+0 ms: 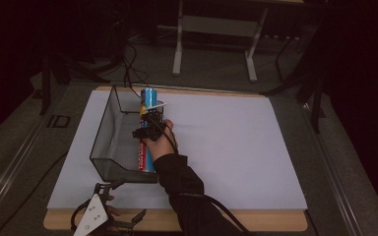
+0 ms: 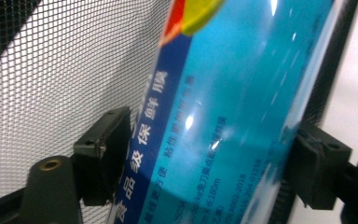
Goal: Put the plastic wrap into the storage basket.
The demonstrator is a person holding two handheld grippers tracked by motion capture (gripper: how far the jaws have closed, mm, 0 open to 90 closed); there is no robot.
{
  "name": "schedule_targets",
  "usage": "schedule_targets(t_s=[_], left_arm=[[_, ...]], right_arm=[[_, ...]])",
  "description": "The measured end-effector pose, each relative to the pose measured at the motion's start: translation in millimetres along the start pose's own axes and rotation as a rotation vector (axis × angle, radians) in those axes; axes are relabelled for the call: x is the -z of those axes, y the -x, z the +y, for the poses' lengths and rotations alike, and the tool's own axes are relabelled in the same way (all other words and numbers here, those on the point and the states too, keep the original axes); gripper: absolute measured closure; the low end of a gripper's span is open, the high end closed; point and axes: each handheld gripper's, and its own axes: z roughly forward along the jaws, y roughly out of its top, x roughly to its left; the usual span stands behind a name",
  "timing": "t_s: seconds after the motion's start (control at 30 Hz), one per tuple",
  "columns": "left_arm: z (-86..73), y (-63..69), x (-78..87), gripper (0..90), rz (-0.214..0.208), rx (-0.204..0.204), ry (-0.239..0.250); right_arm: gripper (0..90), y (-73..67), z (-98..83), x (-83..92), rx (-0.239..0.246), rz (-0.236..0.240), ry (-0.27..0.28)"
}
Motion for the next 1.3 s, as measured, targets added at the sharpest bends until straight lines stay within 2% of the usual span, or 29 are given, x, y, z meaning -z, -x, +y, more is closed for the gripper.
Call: schedule_targets(t_s=[0.03,0.1,0.23,0.37,0.43,0.47,0.6,0.7,0.9,1.13,1.2,1.3], left_arm=[[0.0,-0.1,0.0,1.2,0.000,-0.001,0.000],[-0.1,-0.2,-0.1,1.2,0.000,-0.001,-0.002],[-0.3,0.6,-1.0,1.2,-0.003,-0.004,-0.005],[-0.6,0.4,-1.1,1.2,-0.003,-0.003,-0.006],[-0.6,0.2,-1.4,1.2,-0.002,-0.004,-0.008],[-0.6,0.3,-1.5,1.2,-0.004,-0.004,-0.008],[-0.8,0.5,-1.4,1.2,-0.005,-0.004,-0.007],[-1.2,0.6,-2.3,1.2,-0.015,0.000,-0.013],[-1.5,0.9,-2.9,1.2,-0.019,0.001,-0.016],[-2.0,1.2,-3.9,1.2,-0.023,-0.001,-0.023],[-2.5,1.2,-4.6,1.2,-0.026,-0.003,-0.028],[-2.6,0.9,-4.4,1.2,-0.024,0.000,-0.026]], right_arm=[[21.6,-0.9,0.1,0.8,0.014,-0.013,-0.001],[20.7,0.7,0.0,5.3,0.022,-0.010,0.018],[18.6,6.0,3.0,13.8,0.006,0.023,0.031],[12.7,8.9,7.2,25.2,0.016,0.065,0.045],[13.1,11.0,9.0,30.4,0.020,0.073,0.052],[13.1,12.4,9.7,33.1,0.019,0.094,0.055],[14.5,15.7,11.6,43.5,0.068,0.114,0.066],[14.6,16.3,12.1,52.9,0.103,0.103,0.085],[13.7,23.7,10.6,69.3,0.143,0.118,0.102],[13.8,41.0,3.8,82.2,0.149,0.110,0.118],[14.3,48.1,0.9,86.2,0.139,0.121,0.102],[14.7,54.8,-3.2,90.0,0.147,0.107,0.106]])
